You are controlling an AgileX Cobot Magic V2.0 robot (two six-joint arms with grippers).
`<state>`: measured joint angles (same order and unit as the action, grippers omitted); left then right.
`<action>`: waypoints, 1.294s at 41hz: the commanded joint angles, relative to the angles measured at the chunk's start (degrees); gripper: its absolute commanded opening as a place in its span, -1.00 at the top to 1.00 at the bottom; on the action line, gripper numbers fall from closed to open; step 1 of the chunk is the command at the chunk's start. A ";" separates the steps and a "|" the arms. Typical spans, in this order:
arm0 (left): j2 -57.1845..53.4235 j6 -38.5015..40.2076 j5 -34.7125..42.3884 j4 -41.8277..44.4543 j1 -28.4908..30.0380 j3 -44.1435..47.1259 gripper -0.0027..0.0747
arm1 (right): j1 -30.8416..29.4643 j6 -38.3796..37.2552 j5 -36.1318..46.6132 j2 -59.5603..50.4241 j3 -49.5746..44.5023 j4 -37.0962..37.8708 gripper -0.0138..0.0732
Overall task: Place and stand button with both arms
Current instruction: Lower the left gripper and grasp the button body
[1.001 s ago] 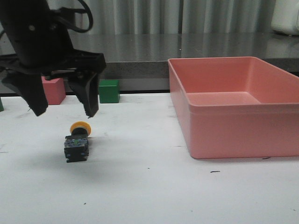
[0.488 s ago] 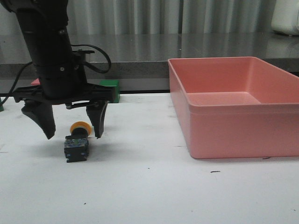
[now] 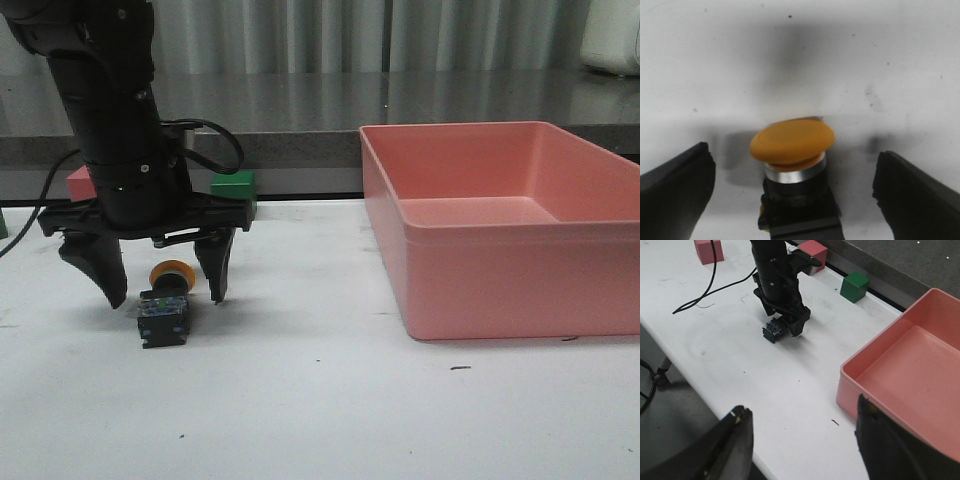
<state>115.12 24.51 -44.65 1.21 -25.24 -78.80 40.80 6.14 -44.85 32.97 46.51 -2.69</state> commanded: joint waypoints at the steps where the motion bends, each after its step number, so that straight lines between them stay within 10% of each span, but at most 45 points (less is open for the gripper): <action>1: -2.80 0.78 1.65 0.28 0.15 -1.64 -0.67 | -0.08 0.33 3.73 0.08 1.48 -0.21 -0.39; 12: -2.58 0.78 2.26 0.28 0.15 -1.64 -0.62 | -0.08 0.33 3.73 0.08 1.48 -0.21 -0.39; 29: -2.51 0.78 2.17 0.28 0.15 -1.64 0.26 | -0.08 0.33 3.73 0.08 1.48 -0.21 -0.39; 53: -7.24 -6.16 -2.11 3.48 0.15 -1.64 0.45 | -0.08 0.33 3.73 0.08 1.48 -0.21 -0.39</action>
<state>113.92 20.70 -46.68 4.12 -25.24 -78.80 40.80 6.14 -44.85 32.97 46.51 -2.69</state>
